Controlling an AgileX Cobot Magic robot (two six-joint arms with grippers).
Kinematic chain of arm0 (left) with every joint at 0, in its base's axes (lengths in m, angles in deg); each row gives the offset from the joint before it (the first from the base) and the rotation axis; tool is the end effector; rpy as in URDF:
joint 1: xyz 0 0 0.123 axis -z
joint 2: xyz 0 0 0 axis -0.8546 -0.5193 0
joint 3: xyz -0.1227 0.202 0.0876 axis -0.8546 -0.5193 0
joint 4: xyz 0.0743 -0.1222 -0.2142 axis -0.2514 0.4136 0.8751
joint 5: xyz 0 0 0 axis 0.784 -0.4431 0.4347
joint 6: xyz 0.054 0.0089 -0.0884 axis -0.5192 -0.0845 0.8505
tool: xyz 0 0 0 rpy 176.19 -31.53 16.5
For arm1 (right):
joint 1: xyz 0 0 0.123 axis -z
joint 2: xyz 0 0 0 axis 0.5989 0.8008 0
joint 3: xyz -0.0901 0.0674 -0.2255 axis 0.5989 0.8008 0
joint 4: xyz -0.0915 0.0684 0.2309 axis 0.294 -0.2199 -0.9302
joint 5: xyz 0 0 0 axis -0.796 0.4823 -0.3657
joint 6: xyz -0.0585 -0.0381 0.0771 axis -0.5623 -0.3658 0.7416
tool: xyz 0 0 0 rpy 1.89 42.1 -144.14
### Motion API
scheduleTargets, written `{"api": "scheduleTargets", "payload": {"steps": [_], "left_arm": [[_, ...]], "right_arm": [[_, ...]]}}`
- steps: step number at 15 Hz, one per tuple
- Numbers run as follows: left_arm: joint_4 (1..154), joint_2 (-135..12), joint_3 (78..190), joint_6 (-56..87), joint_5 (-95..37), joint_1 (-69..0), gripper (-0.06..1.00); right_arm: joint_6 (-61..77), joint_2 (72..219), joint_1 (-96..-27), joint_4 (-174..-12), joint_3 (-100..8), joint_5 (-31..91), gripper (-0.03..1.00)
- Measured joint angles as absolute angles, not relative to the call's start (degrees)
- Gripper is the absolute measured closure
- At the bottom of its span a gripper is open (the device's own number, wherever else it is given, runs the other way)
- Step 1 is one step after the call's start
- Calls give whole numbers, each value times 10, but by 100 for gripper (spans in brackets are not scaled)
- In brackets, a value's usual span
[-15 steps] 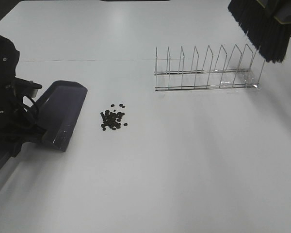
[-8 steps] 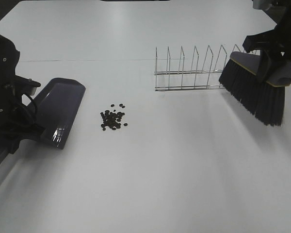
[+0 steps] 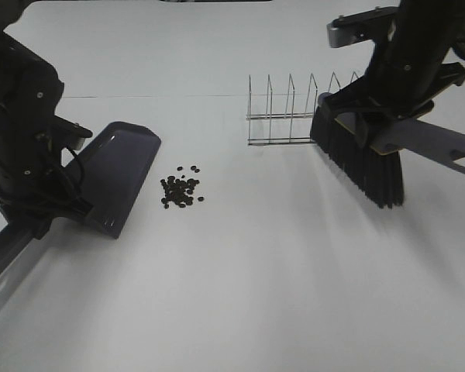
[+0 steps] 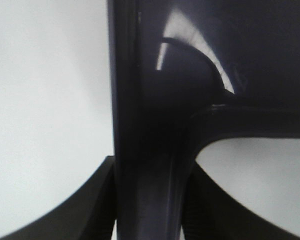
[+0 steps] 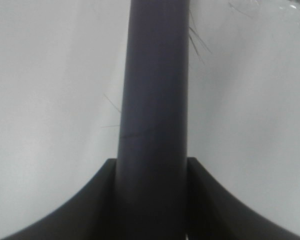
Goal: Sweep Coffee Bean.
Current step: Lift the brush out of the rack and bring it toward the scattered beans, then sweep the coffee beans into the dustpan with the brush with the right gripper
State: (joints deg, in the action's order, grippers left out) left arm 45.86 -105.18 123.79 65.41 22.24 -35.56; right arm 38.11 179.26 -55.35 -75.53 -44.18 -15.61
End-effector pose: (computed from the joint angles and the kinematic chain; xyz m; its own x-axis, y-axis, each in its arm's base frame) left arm 0.3224 -0.1091 0.0708 -0.9478 0.3077 0.0841 0.3189 0.9110 0.2615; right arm 0.3598 0.1063 0.1662 -0.9360 -0.2815 -0.2115 -0.2604 0.9577 -0.1224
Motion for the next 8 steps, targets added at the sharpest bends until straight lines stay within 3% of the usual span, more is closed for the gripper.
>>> {"api": "scheduleTargets", "payload": {"steps": [8], "left_arm": [[485,-1097,1290,643,275,-338,61]], "right_arm": [[406,1927,-712,-724,-550,-138,65]]}}
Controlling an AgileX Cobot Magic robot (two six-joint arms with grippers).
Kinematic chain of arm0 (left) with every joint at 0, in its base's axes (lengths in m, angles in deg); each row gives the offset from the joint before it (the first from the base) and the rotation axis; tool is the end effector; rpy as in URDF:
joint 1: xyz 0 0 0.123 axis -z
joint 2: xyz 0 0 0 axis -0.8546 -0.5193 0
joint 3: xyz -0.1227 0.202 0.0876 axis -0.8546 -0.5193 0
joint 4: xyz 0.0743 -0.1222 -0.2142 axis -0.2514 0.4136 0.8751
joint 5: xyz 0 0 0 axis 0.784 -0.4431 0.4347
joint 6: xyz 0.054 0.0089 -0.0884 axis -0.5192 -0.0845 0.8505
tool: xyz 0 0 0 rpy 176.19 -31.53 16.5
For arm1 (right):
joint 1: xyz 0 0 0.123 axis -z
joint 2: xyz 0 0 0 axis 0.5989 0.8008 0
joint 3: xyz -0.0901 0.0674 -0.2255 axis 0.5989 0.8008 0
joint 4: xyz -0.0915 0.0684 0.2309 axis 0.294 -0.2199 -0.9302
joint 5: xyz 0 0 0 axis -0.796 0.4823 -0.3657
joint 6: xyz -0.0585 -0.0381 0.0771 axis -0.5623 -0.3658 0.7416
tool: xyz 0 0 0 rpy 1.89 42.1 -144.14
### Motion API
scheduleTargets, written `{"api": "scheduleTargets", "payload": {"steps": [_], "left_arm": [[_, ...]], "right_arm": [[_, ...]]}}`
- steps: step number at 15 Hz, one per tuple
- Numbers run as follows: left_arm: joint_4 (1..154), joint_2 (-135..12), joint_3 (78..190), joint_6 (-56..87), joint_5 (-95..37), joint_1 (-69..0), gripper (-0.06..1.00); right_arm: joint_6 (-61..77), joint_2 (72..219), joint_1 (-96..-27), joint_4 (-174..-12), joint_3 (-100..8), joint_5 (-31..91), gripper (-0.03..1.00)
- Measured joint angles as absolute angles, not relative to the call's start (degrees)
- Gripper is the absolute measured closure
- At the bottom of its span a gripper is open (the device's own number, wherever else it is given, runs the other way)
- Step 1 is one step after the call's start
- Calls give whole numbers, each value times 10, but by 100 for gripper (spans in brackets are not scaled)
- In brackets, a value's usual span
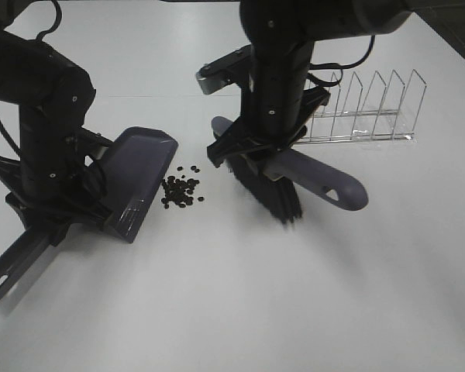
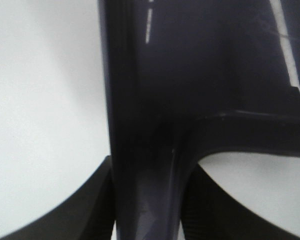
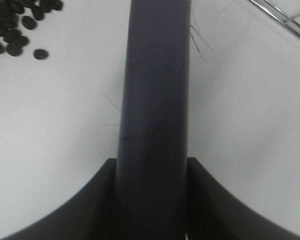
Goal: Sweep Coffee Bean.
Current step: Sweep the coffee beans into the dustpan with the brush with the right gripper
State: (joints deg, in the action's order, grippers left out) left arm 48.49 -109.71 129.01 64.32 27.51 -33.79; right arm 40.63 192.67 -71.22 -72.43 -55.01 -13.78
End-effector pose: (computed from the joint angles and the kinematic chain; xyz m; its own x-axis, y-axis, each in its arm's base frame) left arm 0.3259 -0.1249 0.0619 -0.9380 0.3045 0.1656 0.3385 0.9075 0.2487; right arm 0.3562 0.2225 0.1242 -0.8276 -0.5221 -0.2060 -0.4979 0.8523 -0.1601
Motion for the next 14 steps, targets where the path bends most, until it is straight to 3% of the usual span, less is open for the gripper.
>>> {"api": "scheduleTargets", "payload": {"steps": [7,14], "left_arm": [[510,-1097,1290,625,278,-338,61],[533,-1097,1290,625,279,-338,61]], "right_arm": [[406,2022,-779,-737,-667,-142,65],[373,2032,-779,-921,-689,-82,65]]}}
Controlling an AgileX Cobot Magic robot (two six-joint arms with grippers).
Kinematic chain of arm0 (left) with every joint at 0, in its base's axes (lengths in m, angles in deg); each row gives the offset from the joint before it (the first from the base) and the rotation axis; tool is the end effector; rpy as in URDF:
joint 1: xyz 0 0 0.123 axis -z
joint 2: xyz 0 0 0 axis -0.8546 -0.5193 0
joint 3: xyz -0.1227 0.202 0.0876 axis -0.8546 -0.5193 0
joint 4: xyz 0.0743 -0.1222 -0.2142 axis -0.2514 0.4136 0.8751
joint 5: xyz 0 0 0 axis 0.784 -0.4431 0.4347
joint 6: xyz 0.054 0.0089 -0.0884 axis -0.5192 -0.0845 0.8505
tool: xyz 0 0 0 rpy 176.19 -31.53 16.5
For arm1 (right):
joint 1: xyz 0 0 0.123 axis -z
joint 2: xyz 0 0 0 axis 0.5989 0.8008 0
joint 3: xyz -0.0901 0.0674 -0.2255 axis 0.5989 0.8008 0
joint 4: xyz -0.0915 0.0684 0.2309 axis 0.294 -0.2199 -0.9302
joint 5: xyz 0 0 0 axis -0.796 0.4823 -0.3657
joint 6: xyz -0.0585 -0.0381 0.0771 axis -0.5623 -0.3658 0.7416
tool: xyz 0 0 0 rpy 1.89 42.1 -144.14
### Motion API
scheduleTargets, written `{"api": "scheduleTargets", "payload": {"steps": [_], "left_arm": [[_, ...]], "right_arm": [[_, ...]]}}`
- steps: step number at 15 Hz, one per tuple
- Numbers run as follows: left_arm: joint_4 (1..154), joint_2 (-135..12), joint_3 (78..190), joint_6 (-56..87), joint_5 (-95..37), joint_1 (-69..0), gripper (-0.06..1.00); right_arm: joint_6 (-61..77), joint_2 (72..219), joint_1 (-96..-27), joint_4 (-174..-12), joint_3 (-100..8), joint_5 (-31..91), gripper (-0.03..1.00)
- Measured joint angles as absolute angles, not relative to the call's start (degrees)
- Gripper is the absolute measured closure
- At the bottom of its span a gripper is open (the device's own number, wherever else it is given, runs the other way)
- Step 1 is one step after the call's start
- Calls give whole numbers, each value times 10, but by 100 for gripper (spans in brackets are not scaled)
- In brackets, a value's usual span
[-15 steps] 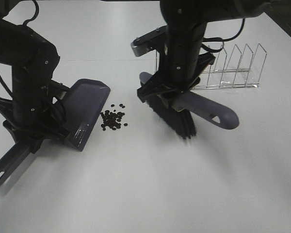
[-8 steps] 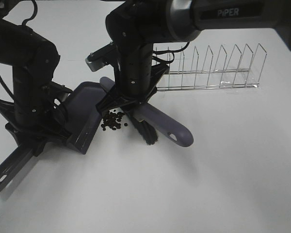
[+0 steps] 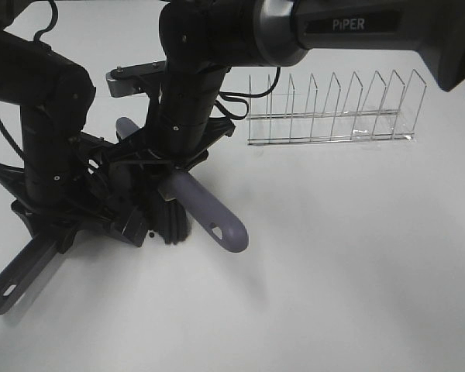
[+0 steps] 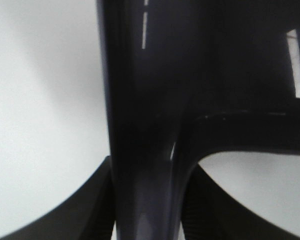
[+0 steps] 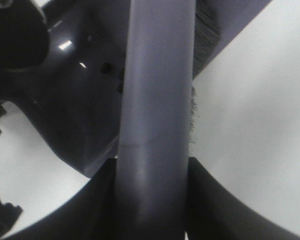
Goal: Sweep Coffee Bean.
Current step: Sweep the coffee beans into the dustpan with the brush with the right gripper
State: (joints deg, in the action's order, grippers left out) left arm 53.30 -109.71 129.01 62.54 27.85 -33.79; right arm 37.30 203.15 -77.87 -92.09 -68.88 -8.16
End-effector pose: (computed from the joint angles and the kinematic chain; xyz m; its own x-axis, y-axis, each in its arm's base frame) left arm 0.3212 -0.1308 0.0607 -0.9391 0.2891 0.1858 0.3222 0.9287 0.1838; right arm 0.3500 0.3179 0.1095 -0.8271 -0.4621 -0.3201 -0.5265 0.8362 0.1533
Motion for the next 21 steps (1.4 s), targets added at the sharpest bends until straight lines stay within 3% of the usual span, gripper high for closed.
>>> {"api": "scheduleTargets", "payload": {"steps": [2,10,15,17,21], "left_arm": [[541,-1097,1290,626,278,-338,61],[524,-1100,1290,626,271,-338,61],[520,-1080,1272,639,280,-338,61],[509,-1052,1214,666,272,-338,61],[546,-1056,1194,674,241,-338,61]], "right_arm": [[344,2032,-779,-982,-689,-56,65],[319,1959,-728,-983,-689,-58,65],[357,1909,-726,-864,-685,-175,65],[418,1876,-726,-781,-598,-191,65],[467,1880,-726,-778,-488,-127,65]]}}
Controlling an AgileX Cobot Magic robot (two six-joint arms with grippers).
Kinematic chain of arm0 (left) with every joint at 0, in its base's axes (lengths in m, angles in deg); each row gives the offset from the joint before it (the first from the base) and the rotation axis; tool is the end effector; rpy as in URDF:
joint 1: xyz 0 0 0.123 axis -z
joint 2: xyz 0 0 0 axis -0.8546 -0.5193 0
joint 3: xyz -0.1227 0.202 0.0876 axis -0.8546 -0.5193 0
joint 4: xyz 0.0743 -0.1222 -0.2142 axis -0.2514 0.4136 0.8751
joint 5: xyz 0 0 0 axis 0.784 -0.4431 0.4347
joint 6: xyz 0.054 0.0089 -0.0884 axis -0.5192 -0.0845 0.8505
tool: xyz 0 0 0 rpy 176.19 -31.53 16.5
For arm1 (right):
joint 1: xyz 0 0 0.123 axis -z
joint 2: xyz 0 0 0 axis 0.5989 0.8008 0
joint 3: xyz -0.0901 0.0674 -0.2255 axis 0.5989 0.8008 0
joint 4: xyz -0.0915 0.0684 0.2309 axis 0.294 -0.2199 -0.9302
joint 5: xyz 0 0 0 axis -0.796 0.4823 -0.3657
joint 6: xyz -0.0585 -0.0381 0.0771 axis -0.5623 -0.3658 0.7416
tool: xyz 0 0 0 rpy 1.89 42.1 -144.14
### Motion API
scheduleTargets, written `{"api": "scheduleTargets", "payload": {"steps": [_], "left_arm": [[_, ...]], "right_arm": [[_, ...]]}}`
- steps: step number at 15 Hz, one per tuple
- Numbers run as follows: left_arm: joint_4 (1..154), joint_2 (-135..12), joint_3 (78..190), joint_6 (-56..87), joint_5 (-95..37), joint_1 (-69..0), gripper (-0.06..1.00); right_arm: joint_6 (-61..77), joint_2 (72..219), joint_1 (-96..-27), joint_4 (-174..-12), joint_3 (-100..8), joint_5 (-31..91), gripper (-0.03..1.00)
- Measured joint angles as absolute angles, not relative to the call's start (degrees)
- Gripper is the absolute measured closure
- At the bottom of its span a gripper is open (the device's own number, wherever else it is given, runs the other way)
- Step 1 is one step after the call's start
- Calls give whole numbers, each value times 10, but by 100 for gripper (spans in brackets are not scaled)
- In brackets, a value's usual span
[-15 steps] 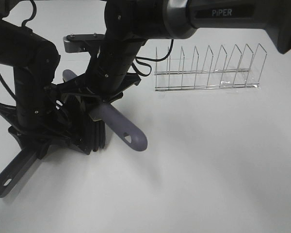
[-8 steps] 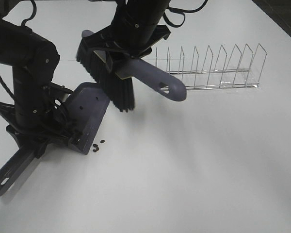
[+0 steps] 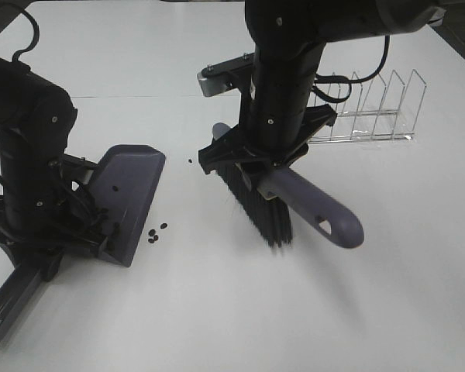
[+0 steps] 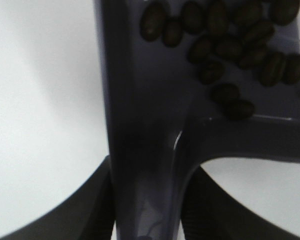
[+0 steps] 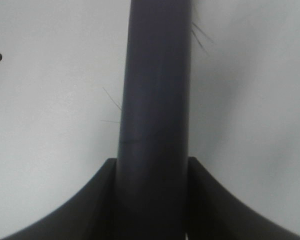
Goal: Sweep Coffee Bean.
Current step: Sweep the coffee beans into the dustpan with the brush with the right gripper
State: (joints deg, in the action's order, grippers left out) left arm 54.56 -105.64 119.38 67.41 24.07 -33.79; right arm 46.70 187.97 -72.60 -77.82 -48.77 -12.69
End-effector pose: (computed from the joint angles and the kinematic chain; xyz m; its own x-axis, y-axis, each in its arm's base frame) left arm 0.2898 -0.1190 0.0529 -0.9572 0.2037 0.2054 0.2418 0.9531 0.1819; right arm 0.3295 0.2254 0.1288 -0.8939 -0.4015 -0.1995 -0.3988 0.9154 -0.0557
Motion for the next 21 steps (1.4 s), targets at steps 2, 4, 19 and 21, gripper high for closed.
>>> {"api": "scheduleTargets", "payload": {"steps": [2,4,19,21], "left_arm": [[551,-1063,1194,673,236,-338,61],[553,-1066,1194,672,236,-338,61],[580,-1070,1198,639,248,-340,61],[578,-1070,1198,639,248,-339,61]], "right_arm": [[468,1896,-732,-814,-483,-90,65],[466,1912,-745,-838,-483,-51,65],[247,1999,-763,-1034,-733,-87,65],[301,1983,-760,-966,-751,-97,65]]}}
